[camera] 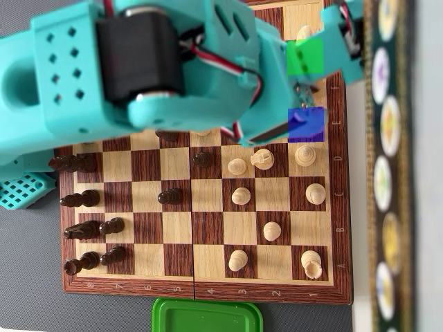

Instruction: Play chess

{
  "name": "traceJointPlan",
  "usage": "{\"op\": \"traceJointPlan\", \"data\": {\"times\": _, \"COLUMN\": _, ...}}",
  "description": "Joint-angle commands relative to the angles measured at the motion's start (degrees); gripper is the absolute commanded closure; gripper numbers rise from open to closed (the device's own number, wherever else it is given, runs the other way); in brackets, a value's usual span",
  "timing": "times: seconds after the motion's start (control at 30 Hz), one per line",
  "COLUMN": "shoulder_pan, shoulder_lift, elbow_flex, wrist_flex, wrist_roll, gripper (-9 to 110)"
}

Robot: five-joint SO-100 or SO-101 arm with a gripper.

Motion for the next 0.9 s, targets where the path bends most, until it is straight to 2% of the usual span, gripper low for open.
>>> {"op": "traceJointPlan", "data": {"times": 0.0, "shoulder_pan": 0.97, "shoulder_lift": 5.01, "elbow_flex": 0.79, "wrist_flex": -0.09, "wrist_roll": -0.35, "gripper": 89}}
{"op": "traceJointPlan", "data": {"times": 0.7, "shoulder_pan": 0.18, "shoulder_lift": 5.54, "elbow_flex": 1.49, "wrist_flex": 4.92, "wrist_roll": -0.44, "gripper": 89}}
{"op": "traceJointPlan", "data": {"times": 0.87, "shoulder_pan": 0.35, "shoulder_lift": 10.2, "elbow_flex": 4.39, "wrist_flex": 5.36, "wrist_roll": -0.44, "gripper": 89}}
